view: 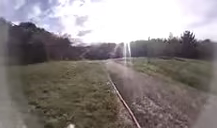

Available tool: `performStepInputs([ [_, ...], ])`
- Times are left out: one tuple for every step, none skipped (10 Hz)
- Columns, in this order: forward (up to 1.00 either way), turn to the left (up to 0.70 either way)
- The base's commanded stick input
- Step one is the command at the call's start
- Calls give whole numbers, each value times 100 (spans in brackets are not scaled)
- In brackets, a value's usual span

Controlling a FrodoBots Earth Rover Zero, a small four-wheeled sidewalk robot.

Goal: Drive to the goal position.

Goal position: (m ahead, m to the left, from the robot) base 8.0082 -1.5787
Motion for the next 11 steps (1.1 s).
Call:
performStepInputs([
  [70,0],
  [70,0],
  [70,0],
  [70,0],
  [70,0],
  [70,-8],
  [70,-19],
  [70,-33],
  [70,-33],
  [70,-33],
  [70,-31],
])
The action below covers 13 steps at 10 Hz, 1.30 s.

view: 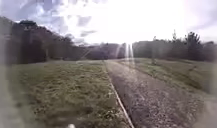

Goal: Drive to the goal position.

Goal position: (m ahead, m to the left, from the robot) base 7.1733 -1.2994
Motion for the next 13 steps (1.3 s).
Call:
performStepInputs([
  [70,-12],
  [70,0],
  [70,0],
  [70,0],
  [70,0],
  [70,0],
  [70,0],
  [70,0],
  [70,0],
  [70,0],
  [70,0],
  [70,0],
  [70,0],
])
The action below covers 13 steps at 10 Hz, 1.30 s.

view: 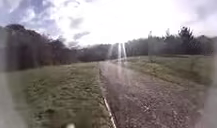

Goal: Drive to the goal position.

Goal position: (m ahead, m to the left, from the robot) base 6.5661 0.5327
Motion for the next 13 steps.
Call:
performStepInputs([
  [70,0],
  [70,0],
  [70,0],
  [70,0],
  [70,0],
  [70,0],
  [70,0],
  [70,0],
  [70,0],
  [70,0],
  [70,0],
  [70,0],
  [70,0],
])
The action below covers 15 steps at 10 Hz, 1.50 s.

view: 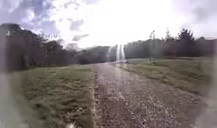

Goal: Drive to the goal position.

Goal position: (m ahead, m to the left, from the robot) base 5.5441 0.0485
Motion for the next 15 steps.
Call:
performStepInputs([
  [70,0],
  [70,0],
  [70,0],
  [70,0],
  [70,0],
  [70,0],
  [70,0],
  [70,0],
  [70,0],
  [70,0],
  [70,0],
  [70,0],
  [70,0],
  [70,0],
  [70,0],
])
